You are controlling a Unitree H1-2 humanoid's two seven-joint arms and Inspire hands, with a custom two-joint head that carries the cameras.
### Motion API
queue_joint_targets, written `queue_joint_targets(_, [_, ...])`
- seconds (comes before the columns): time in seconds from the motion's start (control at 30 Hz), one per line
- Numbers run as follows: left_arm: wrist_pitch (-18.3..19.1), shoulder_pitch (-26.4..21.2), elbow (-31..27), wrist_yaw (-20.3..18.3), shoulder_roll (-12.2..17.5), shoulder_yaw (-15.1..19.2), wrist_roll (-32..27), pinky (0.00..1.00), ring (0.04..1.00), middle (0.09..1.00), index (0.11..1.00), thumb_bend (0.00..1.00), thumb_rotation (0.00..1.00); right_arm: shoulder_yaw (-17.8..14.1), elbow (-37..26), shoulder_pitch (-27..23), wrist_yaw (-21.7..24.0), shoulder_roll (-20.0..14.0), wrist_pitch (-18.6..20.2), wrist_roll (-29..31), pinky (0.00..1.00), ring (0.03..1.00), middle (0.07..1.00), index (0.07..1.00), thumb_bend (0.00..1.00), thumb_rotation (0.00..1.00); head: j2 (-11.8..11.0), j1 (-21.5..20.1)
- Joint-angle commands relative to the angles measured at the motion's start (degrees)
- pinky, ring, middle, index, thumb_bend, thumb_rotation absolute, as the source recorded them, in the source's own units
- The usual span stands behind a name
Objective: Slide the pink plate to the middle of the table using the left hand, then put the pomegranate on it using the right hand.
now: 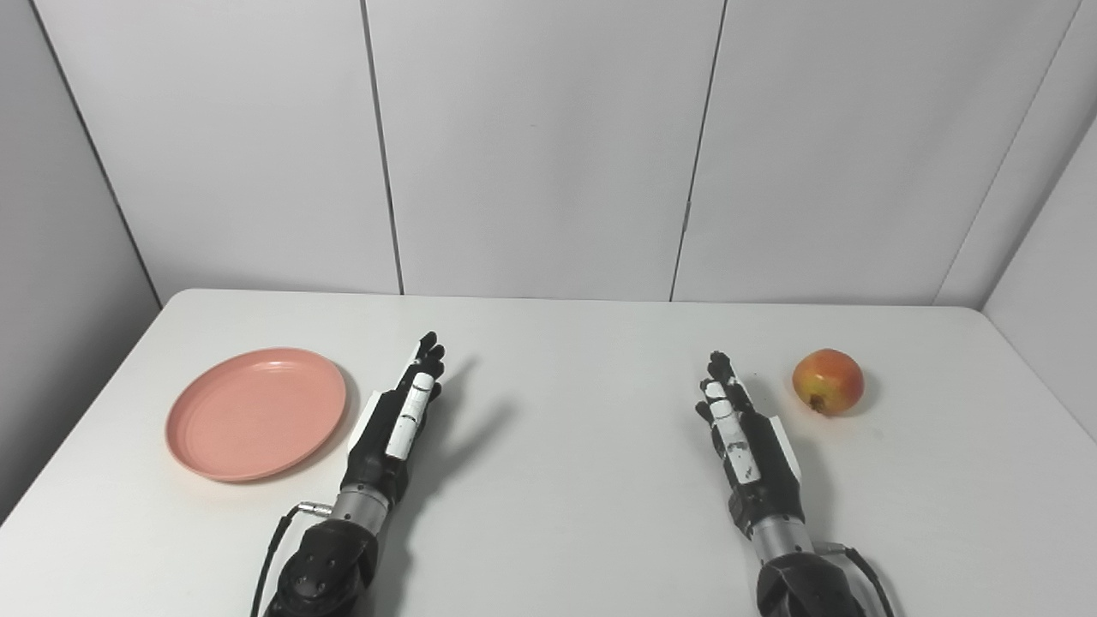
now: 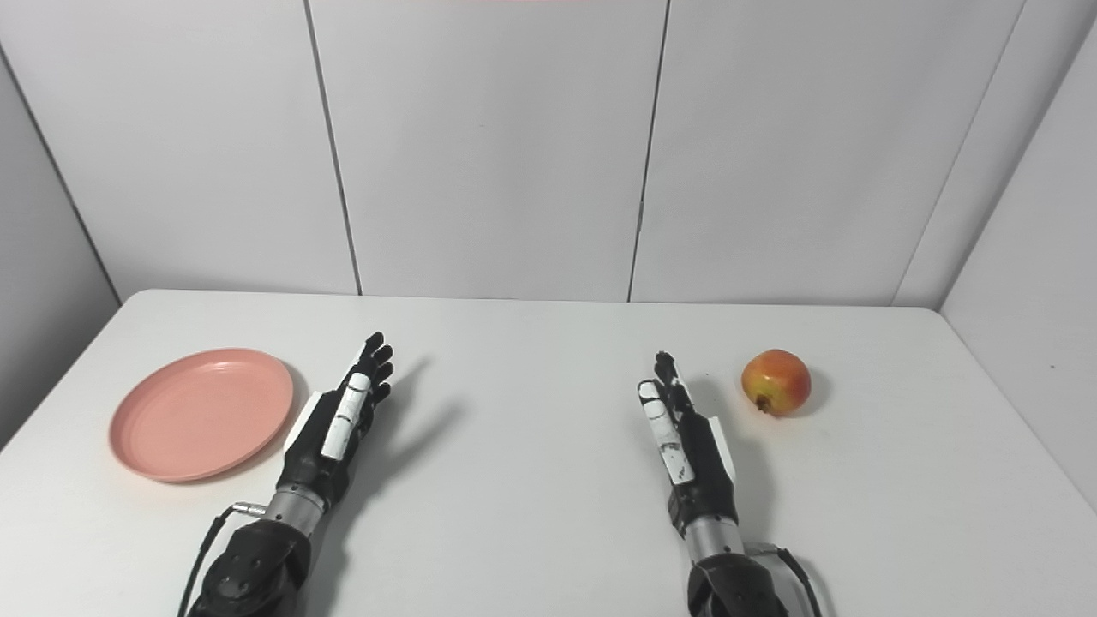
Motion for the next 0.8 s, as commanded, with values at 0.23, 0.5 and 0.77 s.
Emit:
queue_joint_targets(0.23, [-1.52, 0.01, 1.32, -0.61, 0.15, 0.23, -1.5, 1.0, 1.0, 1.0, 1.0, 0.64, 1.0, -0.01, 0.04, -1.14, 0.14, 0.1, -1.49, -0.13, 0.96, 0.982, 0.992, 0.973, 0.67, 0.85, 0.14, -0.36])
queue_joint_targets(0.5, [-0.93, 0.55, 0.13, -0.6, 0.21, 0.01, -1.23, 0.99, 1.0, 1.0, 1.0, 0.63, 1.0, 0.08, -0.87, -0.76, -0.01, 0.06, -0.95, -0.46, 0.96, 0.98, 0.994, 0.971, 0.64, 0.87, 0.6, -0.28])
queue_joint_targets(0.77, [-1.22, 0.16, 0.68, -0.66, 0.38, -0.17, -1.05, 1.0, 1.0, 1.0, 1.0, 0.64, 1.0, -0.08, -0.59, -0.93, 0.09, -0.02, -1.13, -0.3, 0.96, 0.98, 0.992, 0.966, 0.66, 0.84, 0.37, -0.22])
